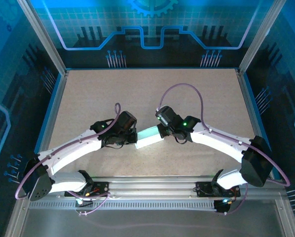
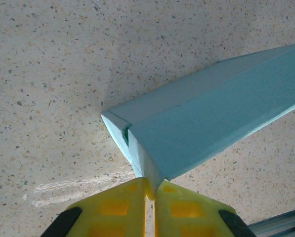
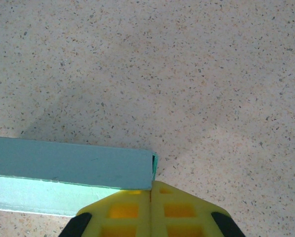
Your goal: Fold the paper box
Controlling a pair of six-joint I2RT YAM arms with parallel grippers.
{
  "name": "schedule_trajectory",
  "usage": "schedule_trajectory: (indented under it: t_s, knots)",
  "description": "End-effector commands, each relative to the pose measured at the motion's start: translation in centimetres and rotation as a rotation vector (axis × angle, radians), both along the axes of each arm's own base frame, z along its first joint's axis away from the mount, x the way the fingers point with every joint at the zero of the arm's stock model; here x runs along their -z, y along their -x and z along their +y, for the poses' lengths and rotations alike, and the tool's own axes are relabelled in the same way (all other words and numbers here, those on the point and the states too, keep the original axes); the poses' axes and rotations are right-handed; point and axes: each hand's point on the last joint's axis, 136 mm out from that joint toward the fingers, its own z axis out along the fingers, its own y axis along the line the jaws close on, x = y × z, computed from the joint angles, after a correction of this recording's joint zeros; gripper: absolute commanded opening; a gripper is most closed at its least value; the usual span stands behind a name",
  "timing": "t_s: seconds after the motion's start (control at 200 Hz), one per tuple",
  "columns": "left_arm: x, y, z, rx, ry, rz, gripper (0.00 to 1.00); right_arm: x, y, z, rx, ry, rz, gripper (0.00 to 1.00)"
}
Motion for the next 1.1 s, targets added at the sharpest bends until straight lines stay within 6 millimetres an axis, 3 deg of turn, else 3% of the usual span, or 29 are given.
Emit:
schedule_trajectory:
  t_s: [0.0,0.135,0.63,1.096]
  knots:
    - [-0.8,-0.6,-0.6,-0.019,0.019,-0.012,0.08,-0.9,0.1,0.6,0.002,-0.013,-0.02,0.0]
    - [-0.8,-0.7,-0.6,-0.028,0.02,-0.009,0.0,-0.8,0.1,0.8,0.0,-0.015,-0.016,0.0]
    - [-3.0,-1.2,-1.3,-0.094,0.191,0.034,0.0,-1.1,0.0,1.0,-0.018,0.002,-0.024,0.0]
    - [-1.9,-1.5,-0.6,-0.126,0.228,0.071,0.0,-0.6,0.1,1.0,-0.016,0.008,-0.015,0.0]
